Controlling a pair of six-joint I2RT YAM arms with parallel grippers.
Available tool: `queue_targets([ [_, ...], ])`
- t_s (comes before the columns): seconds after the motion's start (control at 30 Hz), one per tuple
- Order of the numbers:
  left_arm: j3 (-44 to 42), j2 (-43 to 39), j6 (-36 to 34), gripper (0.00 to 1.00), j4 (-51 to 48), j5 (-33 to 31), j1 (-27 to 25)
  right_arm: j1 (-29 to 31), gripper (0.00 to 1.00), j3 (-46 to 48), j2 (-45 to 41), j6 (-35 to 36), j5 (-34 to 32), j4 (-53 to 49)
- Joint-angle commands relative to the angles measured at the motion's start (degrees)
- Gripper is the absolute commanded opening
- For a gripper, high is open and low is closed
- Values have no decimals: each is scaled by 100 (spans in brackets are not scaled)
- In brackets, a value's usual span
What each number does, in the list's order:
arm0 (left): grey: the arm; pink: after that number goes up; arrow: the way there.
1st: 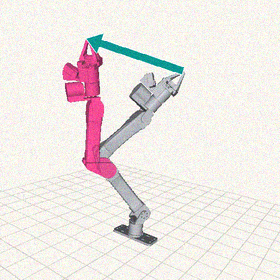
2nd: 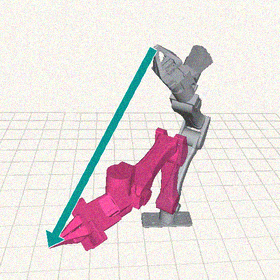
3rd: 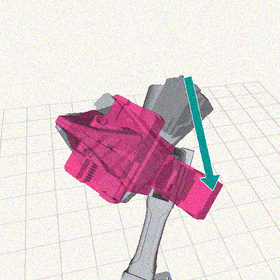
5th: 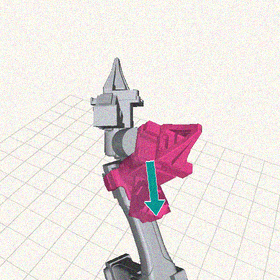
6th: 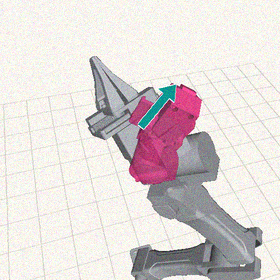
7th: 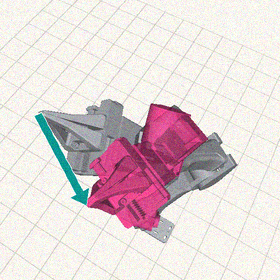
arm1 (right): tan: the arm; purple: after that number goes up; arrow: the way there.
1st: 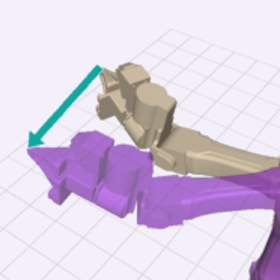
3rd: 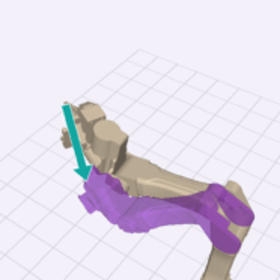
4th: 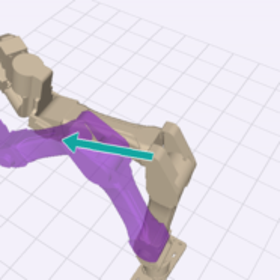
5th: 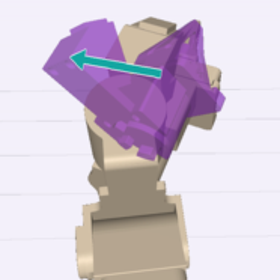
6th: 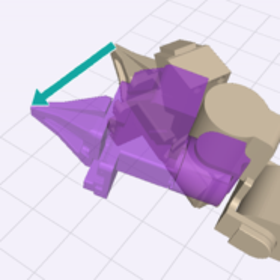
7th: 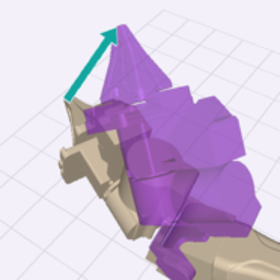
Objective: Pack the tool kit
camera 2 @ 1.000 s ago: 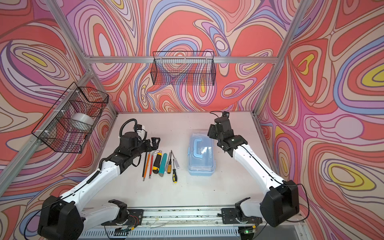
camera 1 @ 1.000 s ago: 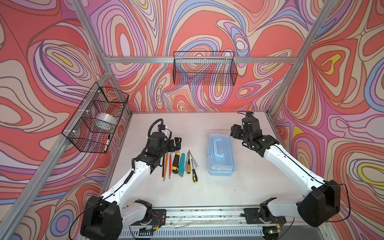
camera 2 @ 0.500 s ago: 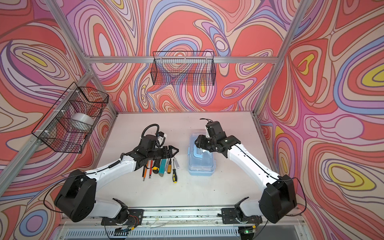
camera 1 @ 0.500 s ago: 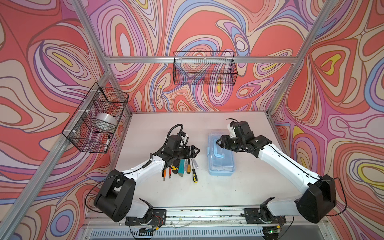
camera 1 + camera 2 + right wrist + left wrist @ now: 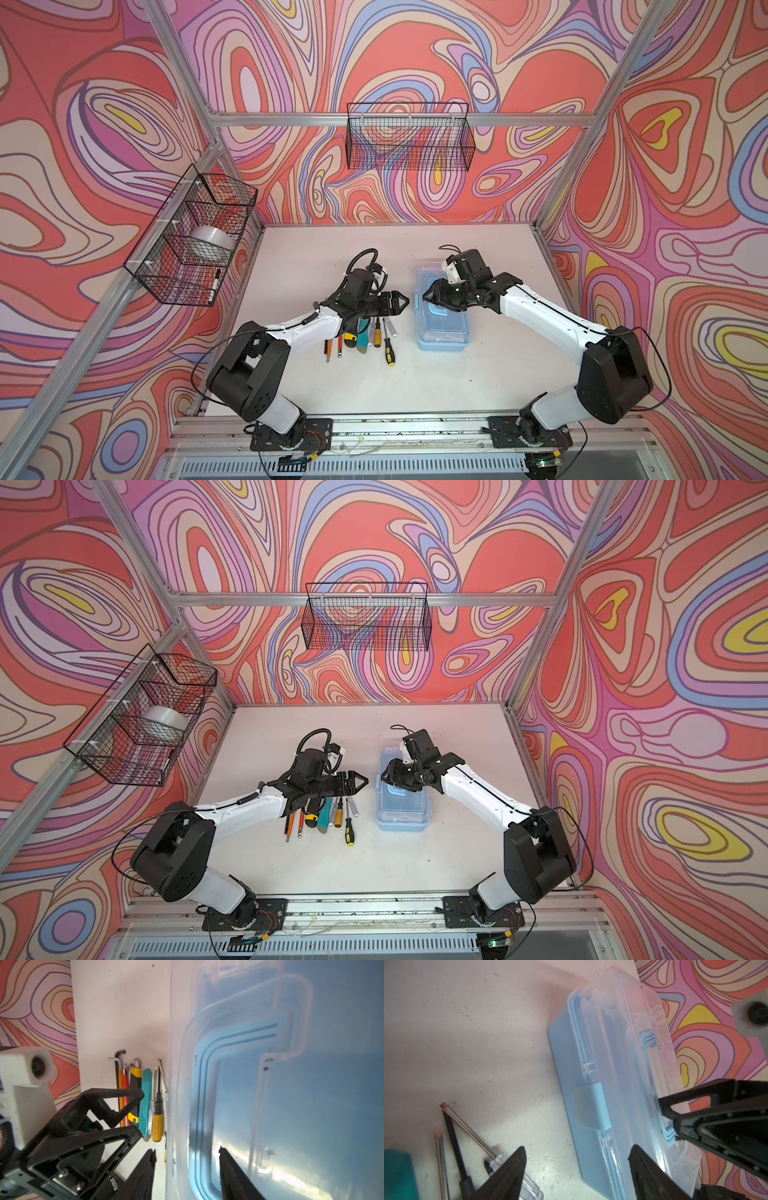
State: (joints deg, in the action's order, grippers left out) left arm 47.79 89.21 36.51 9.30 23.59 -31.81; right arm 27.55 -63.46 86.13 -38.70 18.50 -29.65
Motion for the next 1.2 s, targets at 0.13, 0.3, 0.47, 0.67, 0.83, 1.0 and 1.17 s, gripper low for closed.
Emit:
queue_targets([
  [0.13, 482, 521, 26, 77, 185, 225, -173, 6, 53, -25, 357, -80, -76, -259],
  [0.3, 561, 839, 91, 77, 430, 318, -282, -61, 53, 127, 511, -73, 233, -71],
  [0.47, 582, 949, 62, 77, 481, 342, -298, -373, 49, 695, 449, -308, 1280, 754],
  [0.67, 673, 1032, -30, 77, 479, 328, -299, -604, 51, 1239, 508, -557, 2435, 1672],
  [0.83, 903, 1149, -197, 77, 337, 368, -299, -629, 50, 1420, 664, -750, 2743, 2082],
  [1.0, 1063, 1295, -308, 77, 248, 366, -295, -629, 48, 1029, 662, -24, 1549, 846],
  [1.17, 1175, 1388, -375, 77, 158, 336, -299, -637, 45, 1028, 549, -1, 1548, 875],
])
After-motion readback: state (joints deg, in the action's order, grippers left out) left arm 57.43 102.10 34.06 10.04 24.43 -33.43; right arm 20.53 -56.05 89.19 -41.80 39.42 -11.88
